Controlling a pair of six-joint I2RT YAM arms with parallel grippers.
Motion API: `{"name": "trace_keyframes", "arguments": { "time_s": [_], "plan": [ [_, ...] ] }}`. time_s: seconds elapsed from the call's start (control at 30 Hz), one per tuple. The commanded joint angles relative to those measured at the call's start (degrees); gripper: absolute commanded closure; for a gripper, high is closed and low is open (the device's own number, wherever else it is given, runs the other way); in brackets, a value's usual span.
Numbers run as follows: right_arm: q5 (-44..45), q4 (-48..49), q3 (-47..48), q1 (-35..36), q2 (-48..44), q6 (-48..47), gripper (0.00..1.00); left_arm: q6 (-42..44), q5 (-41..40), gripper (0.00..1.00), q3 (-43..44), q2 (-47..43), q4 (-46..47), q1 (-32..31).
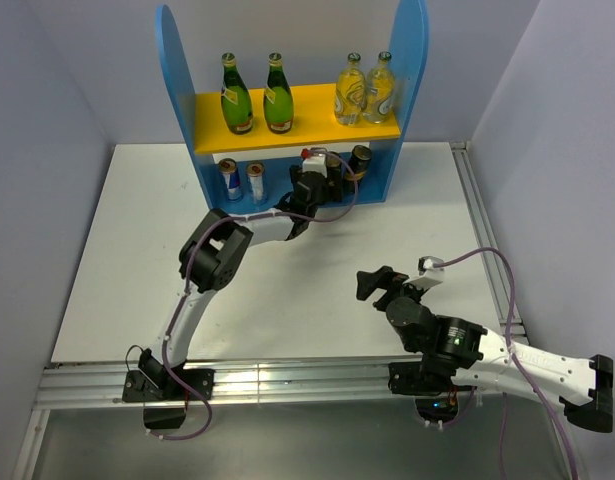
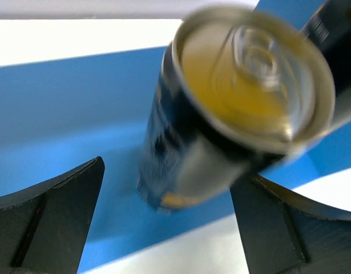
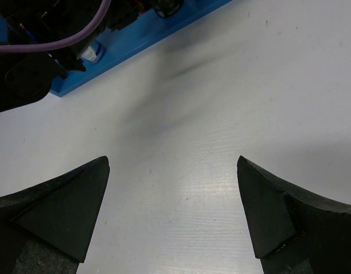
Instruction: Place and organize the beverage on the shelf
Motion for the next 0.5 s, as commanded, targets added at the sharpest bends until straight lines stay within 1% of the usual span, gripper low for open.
{"name": "trace_keyframes", "arguments": {
  "time_s": [0.0,0.13,0.27,0.47],
  "plan": [
    [1.22,0.15,0.07,0.82,0.72,1.37,0.00,-0.71,-2.34,0.04,-4.70,-8.83,5.03,-0.09],
    [1.30,-0.29,0.07,1.26,1.42,2.25,0.00,-0.97,-2.87,0.03,-13.65,-14.46,7.14,-0.18],
    [1.65,-0.47,0.07,2.14,2.12,3.39,0.00,-1.15,-2.35,0.01,-19.29,-19.74,7.23,-0.62],
    [2.88,-2.75,1.38,4.07,4.23,5.84,0.00,-1.23,-0.94,0.01,-26.23,-26.94,6.26,-2.72]
  ]
}}
